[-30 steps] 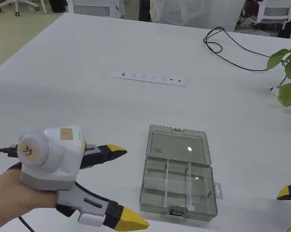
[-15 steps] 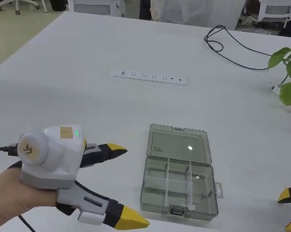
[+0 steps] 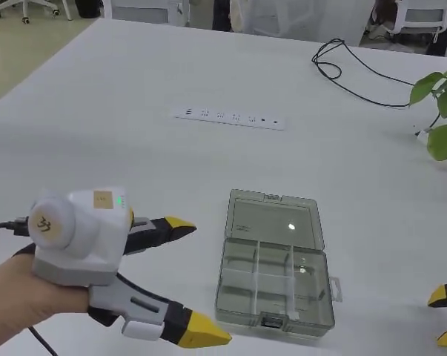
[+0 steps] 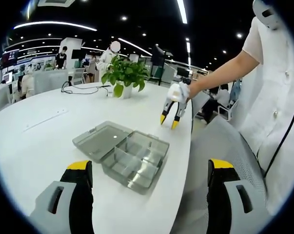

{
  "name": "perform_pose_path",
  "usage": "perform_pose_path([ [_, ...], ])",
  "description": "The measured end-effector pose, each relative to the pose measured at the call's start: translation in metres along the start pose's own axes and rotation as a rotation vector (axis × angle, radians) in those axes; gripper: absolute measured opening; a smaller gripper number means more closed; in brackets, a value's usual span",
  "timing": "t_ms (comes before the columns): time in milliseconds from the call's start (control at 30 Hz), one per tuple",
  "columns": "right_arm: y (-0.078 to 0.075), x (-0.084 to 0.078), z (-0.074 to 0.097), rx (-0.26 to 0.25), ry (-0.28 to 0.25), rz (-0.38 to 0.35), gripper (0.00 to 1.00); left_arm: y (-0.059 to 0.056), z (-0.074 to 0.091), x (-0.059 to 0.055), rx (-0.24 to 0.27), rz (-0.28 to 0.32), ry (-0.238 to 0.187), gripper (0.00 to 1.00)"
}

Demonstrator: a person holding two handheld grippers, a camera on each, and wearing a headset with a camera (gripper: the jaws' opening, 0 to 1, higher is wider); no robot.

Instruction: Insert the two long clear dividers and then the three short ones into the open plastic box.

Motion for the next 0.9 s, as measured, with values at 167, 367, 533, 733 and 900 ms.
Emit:
perform_pose_path([
  [167,0.002,0.019,0.020,-0.040,-0.049,-0.019,0.33,0.002,0.000,0.003,0.015,0.022,-0.015,1.00],
  [367,0.000,0.044,0.039,-0.096,-0.107,-0.002,0.33,0.004,-0.003,0.012,0.024,0.057,-0.047,0.99],
  [533,-0.001,0.070,0.054,-0.136,-0.155,0.023,0.33,0.005,-0.008,0.020,0.025,0.091,-0.079,0.96],
  [733,-0.007,0.093,0.066,-0.175,-0.201,0.035,0.33,0.002,-0.019,0.034,0.006,0.154,-0.134,0.91],
  [900,-0.007,0.117,0.078,-0.198,-0.236,0.055,0.33,0.000,-0.027,0.045,-0.002,0.226,-0.191,0.85],
])
Point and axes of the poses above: the centre of the closed fingertips' face, and the gripper's own axes: z roughly backward along the fingers, y roughly to its left, x roughly out of its top, the point moved 7 cm from there along z, roughly backward along the fingers, and after that the axes turned 12 degrees about -x, right-handed, at the moved point
